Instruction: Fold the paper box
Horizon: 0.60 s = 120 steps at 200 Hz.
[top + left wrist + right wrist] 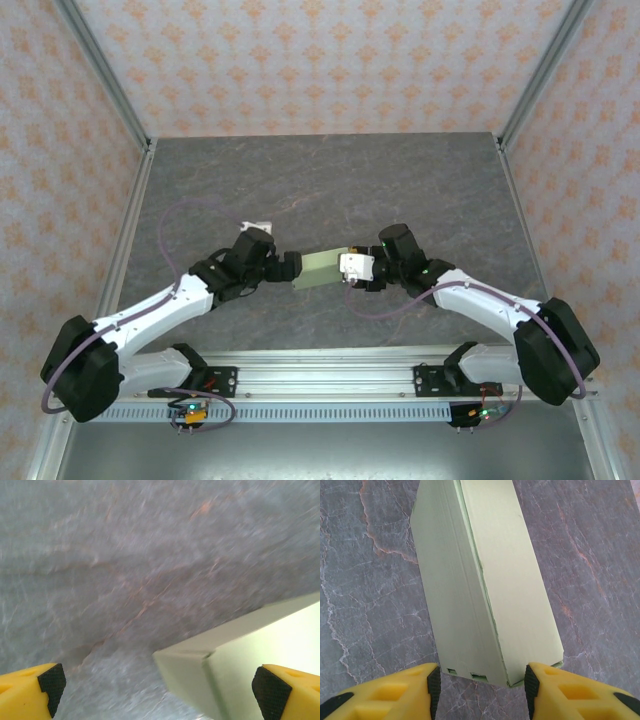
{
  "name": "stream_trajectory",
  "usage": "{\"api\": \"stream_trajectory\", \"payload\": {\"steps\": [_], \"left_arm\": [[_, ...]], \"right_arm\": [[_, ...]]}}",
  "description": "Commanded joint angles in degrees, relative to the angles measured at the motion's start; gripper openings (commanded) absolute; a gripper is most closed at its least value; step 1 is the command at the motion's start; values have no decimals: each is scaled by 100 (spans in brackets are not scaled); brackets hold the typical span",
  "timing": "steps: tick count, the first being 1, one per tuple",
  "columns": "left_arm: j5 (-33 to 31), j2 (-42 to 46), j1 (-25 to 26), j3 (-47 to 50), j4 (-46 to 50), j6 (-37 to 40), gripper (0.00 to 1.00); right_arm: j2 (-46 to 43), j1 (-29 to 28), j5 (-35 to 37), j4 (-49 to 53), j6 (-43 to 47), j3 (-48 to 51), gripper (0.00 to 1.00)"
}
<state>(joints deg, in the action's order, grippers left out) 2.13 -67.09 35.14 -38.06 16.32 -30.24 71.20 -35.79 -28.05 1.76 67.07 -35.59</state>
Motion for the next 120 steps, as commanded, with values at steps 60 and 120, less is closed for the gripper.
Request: {"api": "stream_trajectory", "payload": {"steps": [60,120], "left_arm": [[-241,-386,-20,312,44,-191,100],[-317,-284,-15,402,-89,-140,100]], "right_arm": [[-308,10,-650,486,-146,-692,54],[941,-99,-987,1026,-121,-1668,80]]}}
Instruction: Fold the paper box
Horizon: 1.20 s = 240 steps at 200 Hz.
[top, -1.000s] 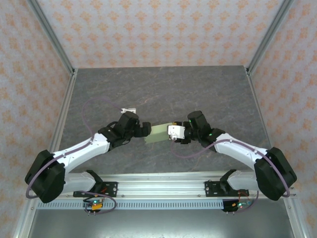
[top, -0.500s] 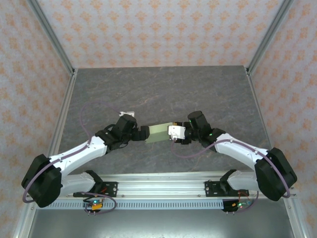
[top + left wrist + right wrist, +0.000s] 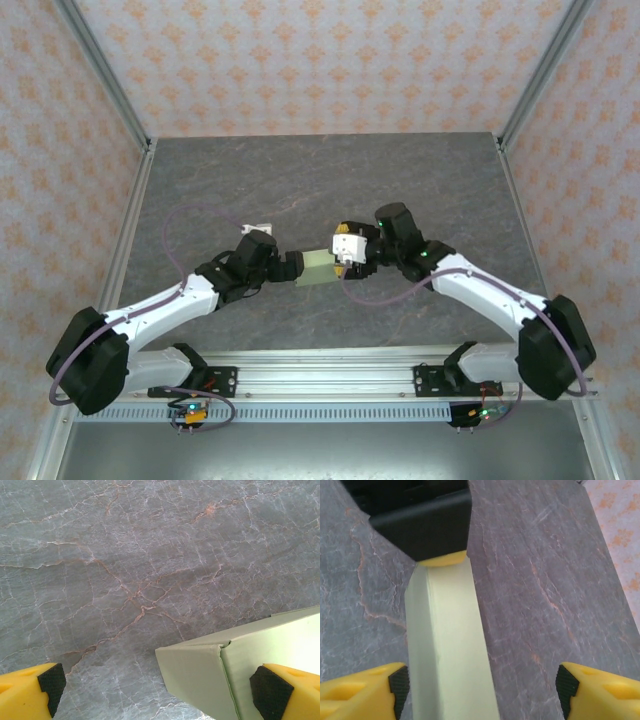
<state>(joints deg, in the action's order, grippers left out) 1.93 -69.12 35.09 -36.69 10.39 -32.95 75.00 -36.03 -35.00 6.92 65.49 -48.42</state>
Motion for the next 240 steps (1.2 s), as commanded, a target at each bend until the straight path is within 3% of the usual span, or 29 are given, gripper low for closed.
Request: {"api": "stream_trajectory", "payload": {"steps": [1,33,74,107,133,150,159,164,167,170,173,194,210,240], "left_arm": [[-298,-82,-15,266,497,131,100],[-206,-75,-11,253,417,169,100],[-187,214,-14,396,143,9,100],[-343,798,-22,107,341,-303,100],[-850,1177,-37,-415,804,-503,100],[-1530,1405,-85,-674,1139,-780,100],[-1884,1500,-152,-706,1202,-838,100],[-2102,1525,-209,-721,1270,-886,100],[-2219,1532,-258,-751,1346,-933,100],[-2312,1541,-300,-781,1412,-980,100],[-2366,1538,-354,-814,1478,-995,100],[-2415,1467,-674,-957,1548,-609,100],[-2907,1428,-741,-931,1615,-447,100],[-3381,1404,-815,-607,1183,397,100]], "right_arm": [[595,-77,-294,542,57,-412,80],[1594,-189,-143,1767,809,-1072,77],[1764,-416,531,1707,825,-1074,65],[1134,-755,1449,699,561,-381,57],[554,-1351,2835,-878,208,644,53],[443,-1866,3873,-1773,272,1270,50],[479,-2131,4437,-2042,285,1477,53],[485,-2244,4609,-2063,245,1545,61],[485,-2302,4672,-2009,208,1562,71],[481,-2368,4718,-1897,154,1557,95],[464,-2425,4770,-1759,72,1537,100],[-2,-2715,4402,-841,-456,1442,99],[-663,-2769,3834,-253,-790,1398,99],[-1973,-2539,2967,25,-1424,1503,99]]}}
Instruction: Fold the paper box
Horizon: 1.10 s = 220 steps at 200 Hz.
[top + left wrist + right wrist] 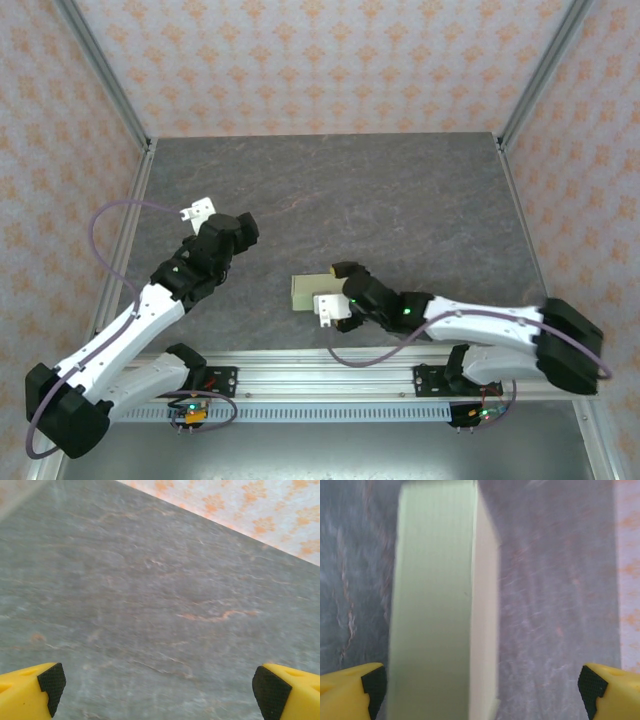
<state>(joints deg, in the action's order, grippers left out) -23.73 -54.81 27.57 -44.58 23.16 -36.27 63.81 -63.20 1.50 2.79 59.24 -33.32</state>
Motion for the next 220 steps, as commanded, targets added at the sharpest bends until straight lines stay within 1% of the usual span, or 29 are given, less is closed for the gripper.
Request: {"api": "stream_trajectory", "payload": {"steps": [1,17,31,43,57,72,93,116,126,143,156,164,174,182,192,208,213,220], "left_arm": [[-829,-29,-66,188,-115,768,100],[-922,-102,-69,420,-528,1257,100],[-973,-215,-84,590,-933,1669,100],[-1039,-332,-109,624,-1046,1851,100],[-821,-444,-141,704,-1296,2323,100],[-622,-539,-183,831,-1663,2804,100],[-652,-682,-330,933,-1996,3107,100],[-123,-876,-610,991,-2226,3634,100],[82,-979,-779,1049,-2384,3689,100],[471,-1105,-1126,1236,-2769,3719,100],[1060,-1161,-1438,1504,-3215,3824,100],[1305,-1204,-1599,1639,-3483,3783,100],[1495,-1271,-1754,1771,-3776,3675,100],[1555,-1317,-1807,1872,-4020,3624,100],[1456,-1357,-1827,2027,-4380,3574,100],[1169,-1400,-1832,2353,-5088,3478,100],[1197,-1398,-1838,2345,-5075,3510,100],[1196,-1491,-1842,2372,-5332,3584,100]], "right_arm": [[-893,204,-711,440,-813,-7,99],[-1339,560,-1017,546,-1173,-42,99],[-1665,837,-949,493,-1378,-30,99],[-1862,1116,-715,170,-1678,63,99],[-1924,1636,-203,-362,-2284,170,99],[-1883,2329,277,-701,-3181,196,99],[-1855,3204,145,-1058,-3891,355,99],[-1811,3879,487,-2028,-4872,885,99],[-1779,4102,668,-2301,-5132,1114,99],[-1728,4276,1274,-2587,-5286,1472,99],[-1626,4343,1819,-2913,-5338,1789,99],[-1579,4424,1919,-3116,-5344,2003,99],[-1494,4535,1880,-3373,-5368,2251,99],[-1397,4619,1799,-3541,-5427,2414,99],[-1189,4704,1749,-3851,-5470,2555,99],[-949,4746,1629,-3858,-5397,2445,99],[-842,4754,1634,-3886,-5390,2392,99],[-660,4778,1572,-4077,-5345,2367,99]]}}
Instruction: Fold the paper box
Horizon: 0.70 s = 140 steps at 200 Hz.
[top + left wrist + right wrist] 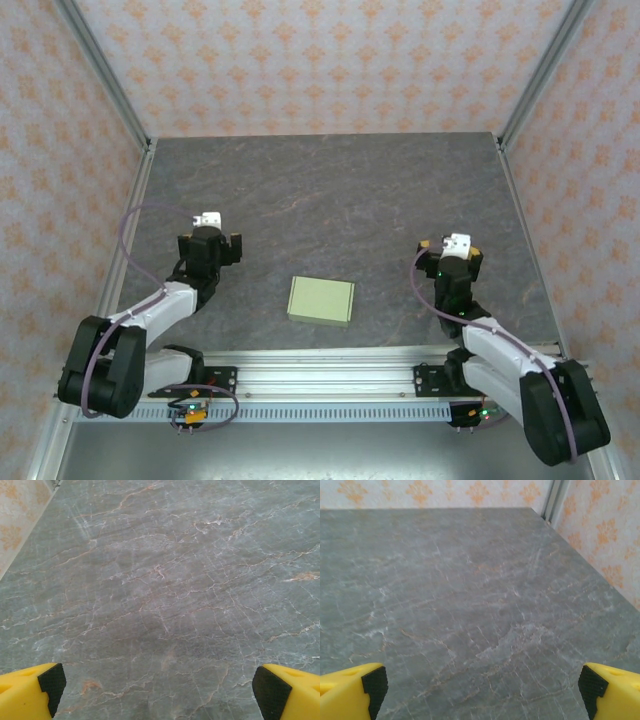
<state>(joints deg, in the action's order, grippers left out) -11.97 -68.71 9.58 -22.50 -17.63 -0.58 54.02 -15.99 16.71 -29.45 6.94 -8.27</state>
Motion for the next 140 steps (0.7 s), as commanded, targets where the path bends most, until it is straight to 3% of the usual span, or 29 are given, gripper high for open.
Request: {"api": "stream_trajectory", "payload": {"steps": [1,18,35,47,57,73,83,94,110,119,129,140], "left_arm": [[20,-117,-44,170,-1288,23,100],[174,-548,-76,-70,-1546,232,100],[245,-1050,-93,-593,-1150,524,100],[381,-1319,-124,-588,-1562,714,100],[231,-1452,-279,-506,-1759,433,100],[933,-1710,-766,-220,-2495,145,100],[985,-1692,-783,-232,-2423,151,100],[1064,-1692,-816,-245,-2392,120,100],[1087,-1699,-835,-247,-2406,103,100],[1049,-1699,-835,-220,-2446,107,100],[1041,-1700,-837,-220,-2454,103,100],[1032,-1699,-840,-224,-2450,117,100]], "right_arm": [[350,59,38,-888,-101,-139,99],[869,70,-168,-1461,57,-192,99],[1564,127,-345,-2196,220,-277,99],[1884,170,-446,-2083,468,-532,99],[2174,300,-559,-2366,540,-589,99],[2649,693,-867,-2844,247,-544,99],[3109,982,-1331,-3268,92,-518,99],[3545,1036,-1260,-3882,46,-520,99],[3118,1075,-942,-2703,-191,-772,99],[3331,1230,-769,-2477,-456,-1078,99],[3345,1283,-523,-1505,-635,-1572,100],[3356,1355,-692,-1981,-632,-1362,99]]}}
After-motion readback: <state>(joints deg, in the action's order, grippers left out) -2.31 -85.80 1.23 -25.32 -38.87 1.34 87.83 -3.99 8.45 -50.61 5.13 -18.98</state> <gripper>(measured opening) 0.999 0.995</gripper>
